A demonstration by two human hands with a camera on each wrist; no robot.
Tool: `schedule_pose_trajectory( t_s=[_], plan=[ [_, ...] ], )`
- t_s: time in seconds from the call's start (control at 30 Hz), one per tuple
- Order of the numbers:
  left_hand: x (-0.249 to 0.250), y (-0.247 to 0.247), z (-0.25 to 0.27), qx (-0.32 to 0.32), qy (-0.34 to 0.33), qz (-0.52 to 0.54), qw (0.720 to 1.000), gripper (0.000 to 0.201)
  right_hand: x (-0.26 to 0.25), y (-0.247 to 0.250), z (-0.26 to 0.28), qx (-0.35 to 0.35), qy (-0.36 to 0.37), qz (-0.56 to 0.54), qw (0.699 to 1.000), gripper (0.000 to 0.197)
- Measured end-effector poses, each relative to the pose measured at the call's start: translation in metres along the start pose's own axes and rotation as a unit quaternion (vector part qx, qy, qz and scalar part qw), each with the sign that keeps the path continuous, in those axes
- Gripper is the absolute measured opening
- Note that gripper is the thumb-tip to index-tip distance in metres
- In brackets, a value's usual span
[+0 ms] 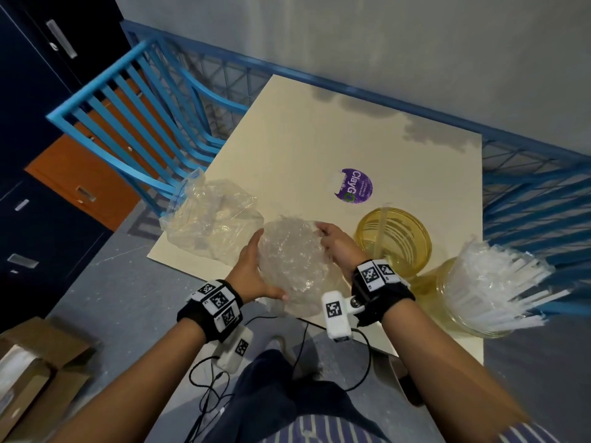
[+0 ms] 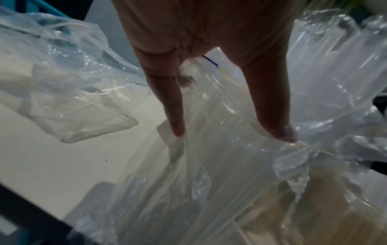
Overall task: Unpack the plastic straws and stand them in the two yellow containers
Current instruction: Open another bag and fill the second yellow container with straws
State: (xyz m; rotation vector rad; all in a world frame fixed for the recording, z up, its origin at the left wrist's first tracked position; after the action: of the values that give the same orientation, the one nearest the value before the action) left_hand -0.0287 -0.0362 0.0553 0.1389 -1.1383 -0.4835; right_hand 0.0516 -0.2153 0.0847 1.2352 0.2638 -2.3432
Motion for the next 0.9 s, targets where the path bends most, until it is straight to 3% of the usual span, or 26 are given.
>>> schedule_pose_trajectory(
  t_s=[0.1,0.2,0.33,0.47,0.73,0.9],
  plan=[
    [-0.002,0.002,0.001,0.010,-0.032,0.035,0.999,0.137,0.007,0.004,0.007,0.027,0.057,0.044,0.997,0.060],
    [0.000,0.001,0.003,0.019,-0.074,0.060,0.995,0.129,0.015,0.009,0.020,0.037,0.124,0.001,0.992,0.059],
    [-0.003,-0.007,0.001,0.071,-0.086,0.087,0.990,0.124,0.019,0.007,0.029,0.084,0.176,-0.012,0.981,0.045],
    [-0.007,-0.013,-0.007,0.133,-0.071,0.098,0.984,0.119,0.036,0.004,0.029,0.104,0.160,0.102,0.976,0.037],
    [-0.019,-0.024,-0.007,0.093,-0.069,0.152,0.981,0.132,0.049,0.004,0.018,0.153,0.134,0.033,0.979,0.041],
    [-0.023,-0.022,-0.011,0.117,-0.074,0.159,0.978,0.126,0.042,-0.003,0.013,0.115,0.129,0.172,0.970,0.036]
  ],
)
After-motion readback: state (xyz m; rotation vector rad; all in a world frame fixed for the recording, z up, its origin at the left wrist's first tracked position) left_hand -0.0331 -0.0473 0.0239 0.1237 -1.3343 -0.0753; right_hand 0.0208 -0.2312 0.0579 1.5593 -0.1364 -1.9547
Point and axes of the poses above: each hand's wrist, its own z-axis away from the middle knuckle, its own y-axis out of the back of the hand, x = y × z, the point moved 1 cm from there along -z, towards the middle knuckle, and after that the axes turned 9 degrees about -x, right-handed, at the moved point
